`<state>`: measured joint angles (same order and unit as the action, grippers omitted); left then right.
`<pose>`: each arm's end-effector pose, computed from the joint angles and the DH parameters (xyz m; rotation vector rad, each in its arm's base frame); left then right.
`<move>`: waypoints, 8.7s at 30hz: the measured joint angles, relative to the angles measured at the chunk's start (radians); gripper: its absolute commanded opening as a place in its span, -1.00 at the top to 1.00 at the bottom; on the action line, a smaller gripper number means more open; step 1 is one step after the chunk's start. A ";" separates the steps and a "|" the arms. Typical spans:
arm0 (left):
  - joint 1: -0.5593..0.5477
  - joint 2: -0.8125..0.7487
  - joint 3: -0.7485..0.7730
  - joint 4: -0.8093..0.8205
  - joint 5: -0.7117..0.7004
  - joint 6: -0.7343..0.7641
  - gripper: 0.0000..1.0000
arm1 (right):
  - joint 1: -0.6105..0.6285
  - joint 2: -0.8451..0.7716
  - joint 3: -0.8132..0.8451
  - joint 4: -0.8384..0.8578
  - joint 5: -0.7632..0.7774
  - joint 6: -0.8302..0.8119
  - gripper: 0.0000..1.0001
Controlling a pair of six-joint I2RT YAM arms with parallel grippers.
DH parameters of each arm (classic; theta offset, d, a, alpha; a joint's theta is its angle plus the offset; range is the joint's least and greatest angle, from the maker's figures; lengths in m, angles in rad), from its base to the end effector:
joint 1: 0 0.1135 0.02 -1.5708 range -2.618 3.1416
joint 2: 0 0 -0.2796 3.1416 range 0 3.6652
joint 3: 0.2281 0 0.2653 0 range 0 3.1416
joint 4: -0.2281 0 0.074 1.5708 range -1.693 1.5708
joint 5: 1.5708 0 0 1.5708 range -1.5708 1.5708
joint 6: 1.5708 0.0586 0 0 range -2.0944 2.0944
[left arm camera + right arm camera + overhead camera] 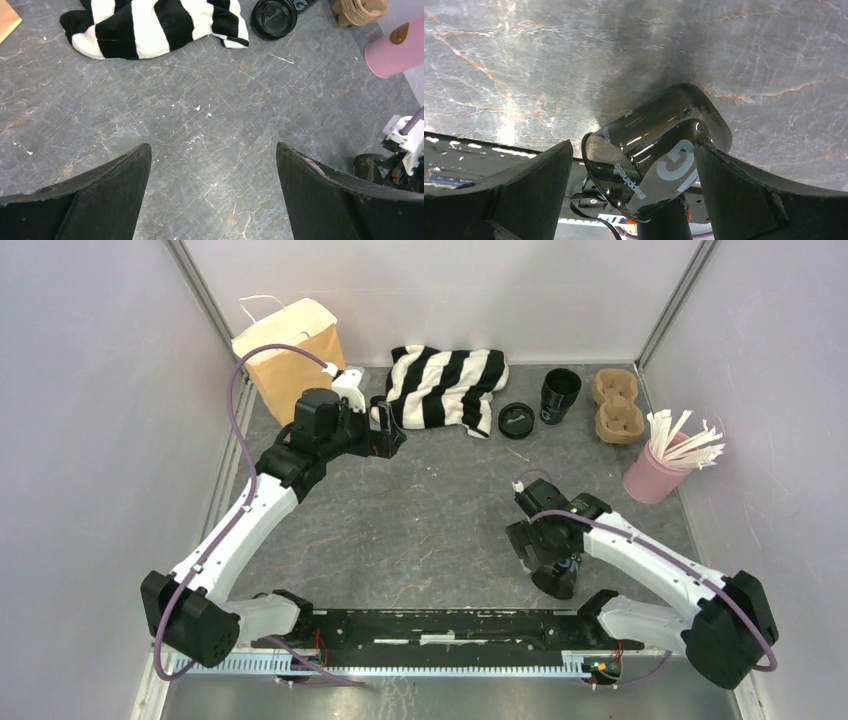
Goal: Pack the takeout coffee
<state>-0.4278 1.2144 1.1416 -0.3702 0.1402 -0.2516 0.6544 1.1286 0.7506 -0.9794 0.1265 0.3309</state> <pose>0.2731 -0.1335 0.3600 0.2716 2.0382 -0.5689 0.1558 0.1102 0.1975 -0.4467 2.8595 -0.0149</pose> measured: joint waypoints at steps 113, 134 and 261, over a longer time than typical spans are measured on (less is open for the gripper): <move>-0.020 -0.068 -0.007 -0.104 -0.015 -0.013 -0.99 | -0.236 0.363 0.067 0.961 -0.635 0.189 1.00; -0.023 -0.068 -0.007 -0.103 -0.007 -0.013 -0.99 | -0.239 0.317 0.038 0.948 -0.658 0.136 1.00; -0.024 -0.014 0.037 -0.160 -0.059 0.016 -0.99 | -0.397 0.995 1.061 0.389 0.338 -0.014 1.00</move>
<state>-0.4522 1.1999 1.1790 -0.5301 0.0811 -0.2352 0.2569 2.1235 1.8118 -0.5903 0.4641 0.3164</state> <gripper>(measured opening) 0.994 0.006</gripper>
